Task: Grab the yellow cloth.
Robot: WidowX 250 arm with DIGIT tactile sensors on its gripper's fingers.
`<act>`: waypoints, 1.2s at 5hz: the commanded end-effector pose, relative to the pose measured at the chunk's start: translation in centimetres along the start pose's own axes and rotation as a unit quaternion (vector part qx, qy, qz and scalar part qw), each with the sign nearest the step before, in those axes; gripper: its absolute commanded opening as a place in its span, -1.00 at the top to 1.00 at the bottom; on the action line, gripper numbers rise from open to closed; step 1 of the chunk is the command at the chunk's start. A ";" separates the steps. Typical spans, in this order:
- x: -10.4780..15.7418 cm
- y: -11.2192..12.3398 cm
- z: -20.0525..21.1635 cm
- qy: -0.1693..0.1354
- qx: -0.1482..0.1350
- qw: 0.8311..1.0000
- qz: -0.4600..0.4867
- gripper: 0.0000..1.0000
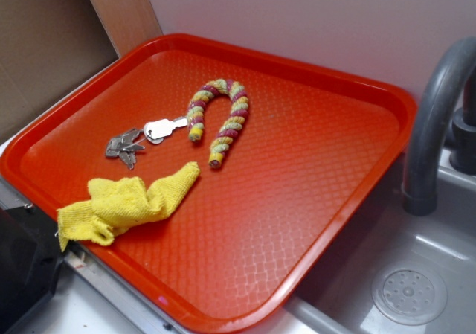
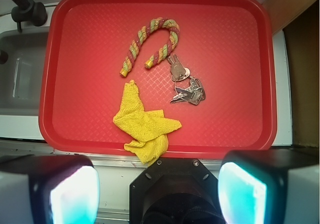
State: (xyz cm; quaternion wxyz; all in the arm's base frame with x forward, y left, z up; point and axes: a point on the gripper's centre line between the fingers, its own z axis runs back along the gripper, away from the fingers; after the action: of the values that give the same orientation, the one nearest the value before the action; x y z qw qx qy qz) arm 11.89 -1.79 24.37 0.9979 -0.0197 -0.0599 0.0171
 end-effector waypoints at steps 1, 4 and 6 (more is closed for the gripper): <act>0.0 0.0 0.0 0.000 0.000 1.000 0.000 -1.00; -1.4 -4.5 -15.2 0.049 -0.014 0.975 -0.217 -1.00; -2.6 -2.4 -19.8 0.114 0.075 0.967 -0.217 -1.00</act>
State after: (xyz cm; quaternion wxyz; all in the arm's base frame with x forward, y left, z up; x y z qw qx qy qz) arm 12.08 -5.29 4.10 0.9758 0.0669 0.0603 -0.1995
